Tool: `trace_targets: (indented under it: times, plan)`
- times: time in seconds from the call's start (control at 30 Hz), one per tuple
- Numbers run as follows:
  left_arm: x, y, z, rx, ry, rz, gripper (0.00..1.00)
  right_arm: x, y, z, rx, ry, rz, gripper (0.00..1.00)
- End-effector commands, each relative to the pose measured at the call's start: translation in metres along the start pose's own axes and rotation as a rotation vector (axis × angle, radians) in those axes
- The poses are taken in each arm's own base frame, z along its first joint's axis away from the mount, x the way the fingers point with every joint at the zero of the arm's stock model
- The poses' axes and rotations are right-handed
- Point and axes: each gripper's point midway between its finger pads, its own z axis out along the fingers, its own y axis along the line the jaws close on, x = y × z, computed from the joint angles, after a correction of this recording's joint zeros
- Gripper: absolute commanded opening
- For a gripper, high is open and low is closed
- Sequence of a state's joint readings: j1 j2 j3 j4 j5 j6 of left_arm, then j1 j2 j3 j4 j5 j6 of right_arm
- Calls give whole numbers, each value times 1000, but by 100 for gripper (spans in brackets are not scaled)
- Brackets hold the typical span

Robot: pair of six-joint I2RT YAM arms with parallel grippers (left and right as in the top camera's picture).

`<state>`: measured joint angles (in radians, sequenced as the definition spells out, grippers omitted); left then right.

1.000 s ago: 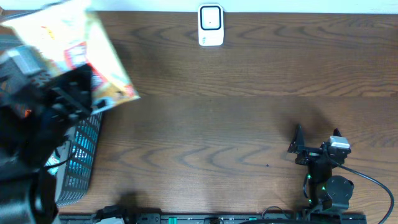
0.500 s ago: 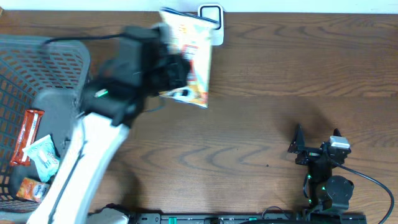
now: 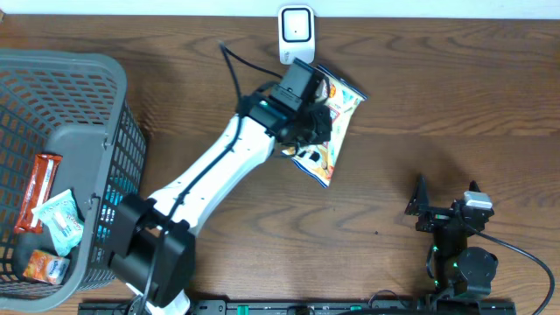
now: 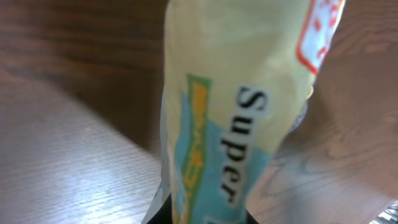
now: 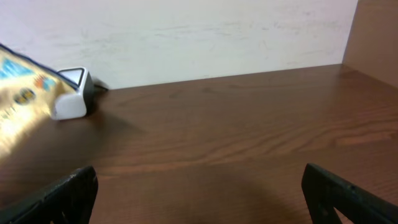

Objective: Scan the item barcode
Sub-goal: 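Carry the yellow snack bag to the table center and release it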

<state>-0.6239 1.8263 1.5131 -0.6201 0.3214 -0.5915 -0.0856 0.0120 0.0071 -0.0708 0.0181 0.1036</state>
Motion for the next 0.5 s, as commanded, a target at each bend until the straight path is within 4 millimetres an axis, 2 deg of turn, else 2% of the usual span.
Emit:
trace_targets:
  times: [0.0,0.17,0.23,0.47]
  plan:
    - [0,7,7,-67,-48,-140,7,1,1,0,-1,0,12,99]
    - [2,34,23,-207,-170,-426,7,1,1,0,-1,0,11,99]
    - [5,37,29,-204,-178,-481,7,1,1,0,-1,0,12,99]
    - [9,43,55,-161,-211,-480,7,1,1,0,-1,0,12,99]
